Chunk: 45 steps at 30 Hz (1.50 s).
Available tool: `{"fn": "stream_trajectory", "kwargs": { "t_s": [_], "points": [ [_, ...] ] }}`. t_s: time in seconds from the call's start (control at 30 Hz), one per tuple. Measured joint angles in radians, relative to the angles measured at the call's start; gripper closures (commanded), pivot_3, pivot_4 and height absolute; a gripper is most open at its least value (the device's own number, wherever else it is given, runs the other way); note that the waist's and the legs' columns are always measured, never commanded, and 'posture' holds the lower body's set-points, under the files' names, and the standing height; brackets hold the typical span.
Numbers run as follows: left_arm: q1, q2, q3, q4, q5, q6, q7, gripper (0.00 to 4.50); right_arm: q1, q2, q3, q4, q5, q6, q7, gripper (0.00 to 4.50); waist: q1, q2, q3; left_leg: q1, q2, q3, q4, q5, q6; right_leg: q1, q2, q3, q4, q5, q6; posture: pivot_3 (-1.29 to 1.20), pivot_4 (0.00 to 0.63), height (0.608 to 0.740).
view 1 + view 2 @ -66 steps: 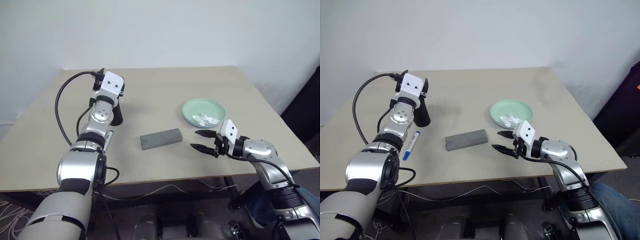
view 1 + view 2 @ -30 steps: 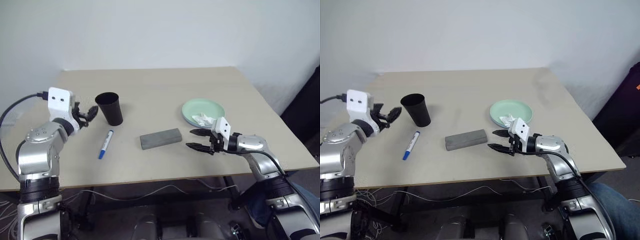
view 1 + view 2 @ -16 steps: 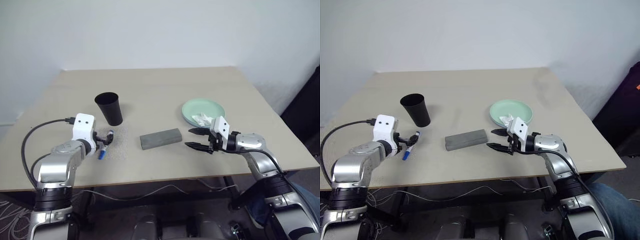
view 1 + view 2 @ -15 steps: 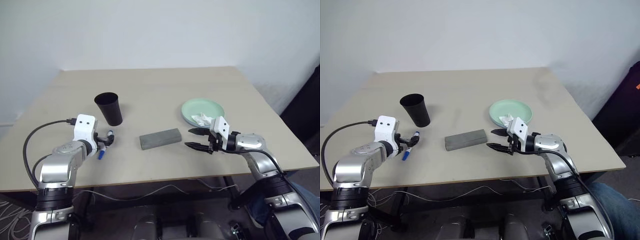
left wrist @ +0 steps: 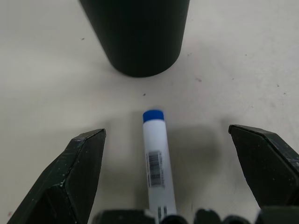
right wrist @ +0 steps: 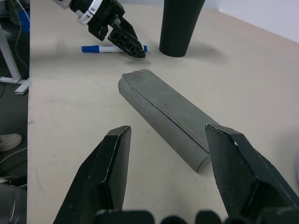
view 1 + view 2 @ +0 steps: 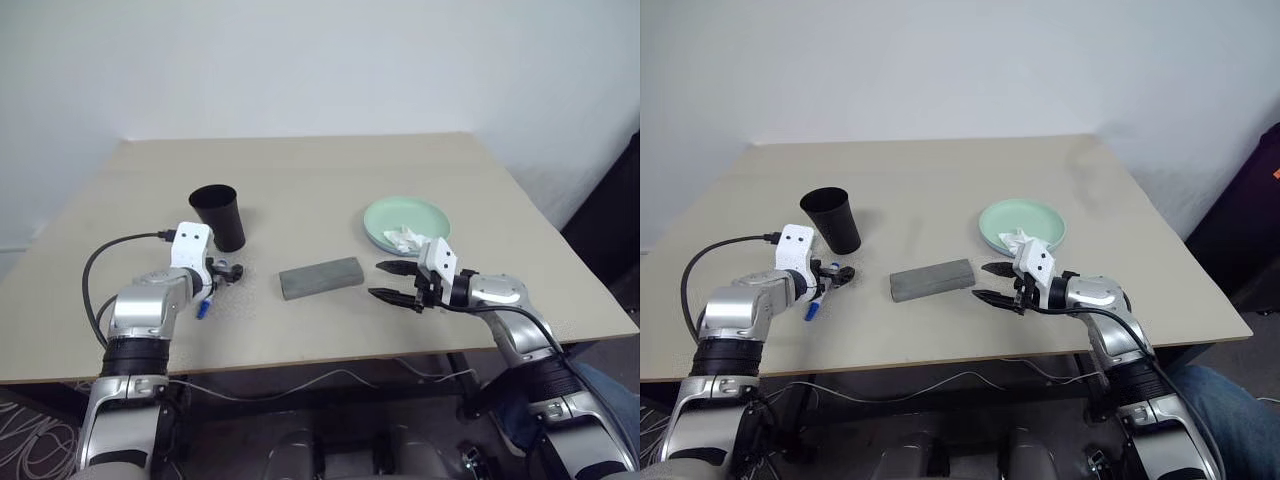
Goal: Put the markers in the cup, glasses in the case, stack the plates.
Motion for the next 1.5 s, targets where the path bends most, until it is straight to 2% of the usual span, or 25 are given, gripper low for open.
{"fn": "stream_trajectory", "kwargs": {
  "t_s": [0.33, 0.43, 0.73, 0.9, 1.1, 1.33, 1.43, 1.5],
  "points": [
    [-0.039, -0.001, -0.019, 0.083, 0.012, -0.013, -0.009, 0.02, 0.038, -0.002, -0.001, -0.033, 0.0, 0.0, -0.027, 1.75, -0.001, 0.0, 0.0, 0.0, 0.0, 0.0, 0.0, 0.0, 0.0, 0.0, 0.0, 0.0, 0.0, 0.0, 0.0, 0.0, 0.0, 0.74],
    [-0.04, -0.001, -0.019, 0.084, 0.015, -0.013, -0.008, 0.61, 0.038, -0.003, -0.001, -0.036, 0.0, 0.0, -0.03, 1.75, -0.001, 0.0, 0.0, 0.0, 0.0, -0.001, 0.0, 0.0, 0.0, 0.0, 0.0, 0.0, 0.0, 0.0, 0.0, 0.0, 0.0, 0.74],
    [-0.041, -0.012, -0.015, 0.084, 0.016, -0.013, -0.001, 3.71, 0.038, -0.003, -0.001, -0.036, 0.0, 0.0, -0.036, 1.75, -0.002, 0.0, 0.0, 0.0, 0.0, -0.001, 0.0, 0.0, 0.0, 0.0, 0.0, 0.0, 0.0, 0.0, 0.0, 0.0, 0.0, 0.74],
    [-0.041, -0.012, -0.013, 0.079, 0.015, -0.011, -0.004, 3.71, 0.037, -0.003, -0.001, -0.036, 0.0, 0.0, -0.035, 1.75, -0.001, 0.0, 0.0, 0.0, 0.0, -0.001, 0.0, 0.0, 0.0, 0.0, -0.001, 0.0, 0.0, 0.0, 0.0, 0.0, 0.0, 0.74],
    [-0.04, -0.013, -0.058, -0.07, 0.005, -0.015, -0.084, 3.71, 0.034, -0.005, -0.001, -0.036, 0.0, 0.0, -0.033, 1.75, 0.0, 0.0, 0.0, 0.0, -0.001, 0.0, 0.0, 0.0, 0.0, 0.0, -0.001, 0.0, -0.001, 0.0, 0.0, 0.0, 0.0, 0.74],
    [-0.033, -0.011, -0.132, -0.164, -0.002, -0.117, -0.21, 3.71, 0.026, -0.007, -0.001, -0.034, 0.0, 0.0, -0.03, 1.75, 0.0, 0.0, 0.0, 0.0, -0.001, 0.0, -0.001, 0.0, 0.0, 0.0, 0.0, 0.0, -0.001, 0.0, 0.0, 0.0, 0.0, 0.74],
    [-0.034, -0.017, -0.145, -0.146, 0.003, -0.122, -0.199, 3.71, 0.02, -0.007, -0.001, -0.033, -0.001, 0.0, -0.031, 1.75, -0.001, 0.0, 0.0, 0.0, -0.001, 0.0, -0.001, 0.0, 0.0, 0.0, 0.0, 0.0, -0.001, 0.0, 0.0, 0.0, 0.0, 0.74],
    [-0.034, -0.031, -0.119, -0.124, 0.003, -0.11, -0.165, 3.34, 0.02, -0.007, -0.001, -0.032, -0.001, 0.0, -0.031, 1.75, -0.001, 0.0, 0.0, 0.0, -0.001, -0.001, -0.001, 0.0, 0.0, 0.0, 0.0, 0.0, -0.001, 0.0, 0.0, 0.0, 0.0, 0.74]
  ]
}}
